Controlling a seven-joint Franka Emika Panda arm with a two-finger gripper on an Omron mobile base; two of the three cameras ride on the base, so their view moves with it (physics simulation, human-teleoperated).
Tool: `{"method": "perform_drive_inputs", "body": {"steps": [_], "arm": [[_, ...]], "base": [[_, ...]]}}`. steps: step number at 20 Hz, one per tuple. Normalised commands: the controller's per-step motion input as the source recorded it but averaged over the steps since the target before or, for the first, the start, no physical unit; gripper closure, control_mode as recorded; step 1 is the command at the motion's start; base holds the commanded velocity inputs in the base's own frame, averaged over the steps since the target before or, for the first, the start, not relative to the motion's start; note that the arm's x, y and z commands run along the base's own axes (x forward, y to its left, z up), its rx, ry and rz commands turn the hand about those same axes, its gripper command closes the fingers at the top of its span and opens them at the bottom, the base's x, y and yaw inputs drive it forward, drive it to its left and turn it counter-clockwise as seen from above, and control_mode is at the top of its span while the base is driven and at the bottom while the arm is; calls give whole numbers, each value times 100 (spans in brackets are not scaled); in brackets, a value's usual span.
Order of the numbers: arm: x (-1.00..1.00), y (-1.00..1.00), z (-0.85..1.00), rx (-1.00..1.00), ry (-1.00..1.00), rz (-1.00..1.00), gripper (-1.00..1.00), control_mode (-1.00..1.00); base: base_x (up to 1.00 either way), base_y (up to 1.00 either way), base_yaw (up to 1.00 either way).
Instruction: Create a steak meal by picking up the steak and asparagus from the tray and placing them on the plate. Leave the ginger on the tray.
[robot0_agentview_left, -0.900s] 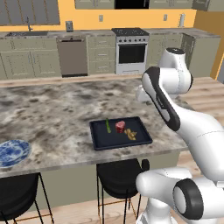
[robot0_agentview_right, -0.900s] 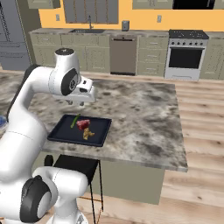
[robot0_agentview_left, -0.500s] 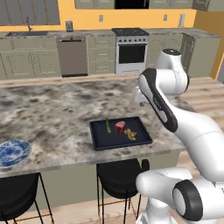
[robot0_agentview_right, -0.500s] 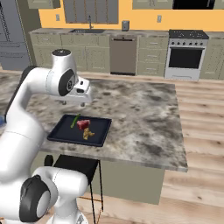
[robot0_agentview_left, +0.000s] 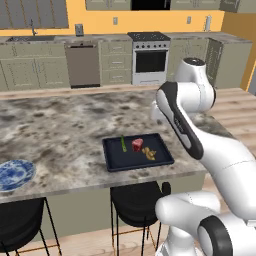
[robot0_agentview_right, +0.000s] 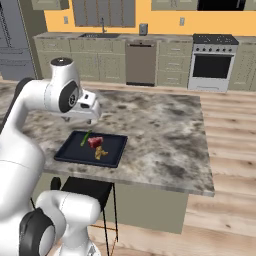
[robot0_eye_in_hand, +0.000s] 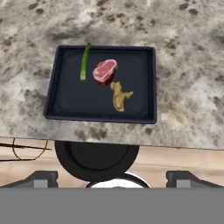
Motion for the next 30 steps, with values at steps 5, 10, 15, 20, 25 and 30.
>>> {"method": "perform_drive_inputs", "body": {"steps": [5,10,15,20,25,30], "arm": [[-28,0,-2,0,0,0,-100,-100],[-4,0,0,0,0,0,-100,100],[0,0,0,0,0,0,-100,100],[0,0,0,0,0,0,-100,100],[0,0,0,0,0,0,-100,100],[0,0,0,0,0,0,-100,100]], "base": [[0,0,0],[-30,5,0],[-57,33,3],[-41,74,1],[-12,92,0],[9,63,0]]}}
